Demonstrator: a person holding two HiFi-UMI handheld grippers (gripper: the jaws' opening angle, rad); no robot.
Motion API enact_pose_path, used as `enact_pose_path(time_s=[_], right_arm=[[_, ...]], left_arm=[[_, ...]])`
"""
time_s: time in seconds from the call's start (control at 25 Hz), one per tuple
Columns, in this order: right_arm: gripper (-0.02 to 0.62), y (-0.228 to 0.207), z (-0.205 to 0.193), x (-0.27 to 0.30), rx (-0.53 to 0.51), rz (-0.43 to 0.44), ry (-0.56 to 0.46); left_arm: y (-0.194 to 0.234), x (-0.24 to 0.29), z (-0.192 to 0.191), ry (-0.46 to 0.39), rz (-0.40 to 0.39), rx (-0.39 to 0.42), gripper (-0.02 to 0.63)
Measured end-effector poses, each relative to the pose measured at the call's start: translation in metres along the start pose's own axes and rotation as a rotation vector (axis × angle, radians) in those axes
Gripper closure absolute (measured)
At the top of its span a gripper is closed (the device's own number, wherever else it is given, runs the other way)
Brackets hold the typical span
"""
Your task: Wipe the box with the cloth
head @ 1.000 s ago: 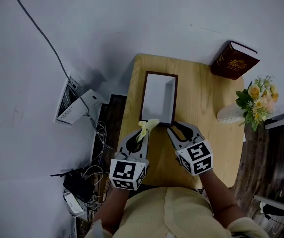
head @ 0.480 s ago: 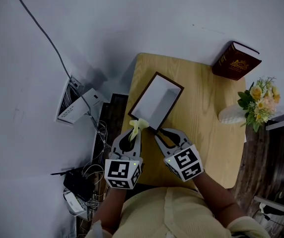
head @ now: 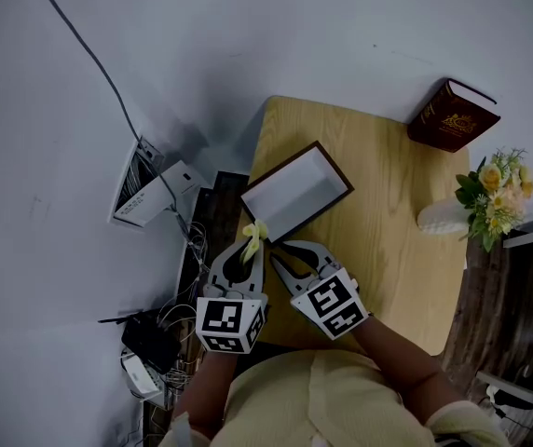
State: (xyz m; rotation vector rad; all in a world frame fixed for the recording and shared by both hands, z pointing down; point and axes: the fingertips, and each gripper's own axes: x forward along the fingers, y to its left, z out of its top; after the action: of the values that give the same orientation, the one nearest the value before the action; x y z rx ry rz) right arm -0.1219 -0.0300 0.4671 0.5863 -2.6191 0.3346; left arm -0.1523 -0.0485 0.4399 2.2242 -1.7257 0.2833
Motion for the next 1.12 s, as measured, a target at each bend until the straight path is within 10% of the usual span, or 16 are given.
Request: enact_pose_path(time_s=[0.44, 1.12], right_arm=[[0.497, -0.068, 0.006, -0.043, -0.012, -0.116, -0.016], [0.391, -0.09, 0.017, -0.033, -0.38, -0.068, 0.101]], left_arm=[[0.004, 0.004, 0.001, 0.015, 0.038, 0.014, 0.577], [-0.007, 0.012, -0.001, 0.07, 0.058, 0.011, 0.577]])
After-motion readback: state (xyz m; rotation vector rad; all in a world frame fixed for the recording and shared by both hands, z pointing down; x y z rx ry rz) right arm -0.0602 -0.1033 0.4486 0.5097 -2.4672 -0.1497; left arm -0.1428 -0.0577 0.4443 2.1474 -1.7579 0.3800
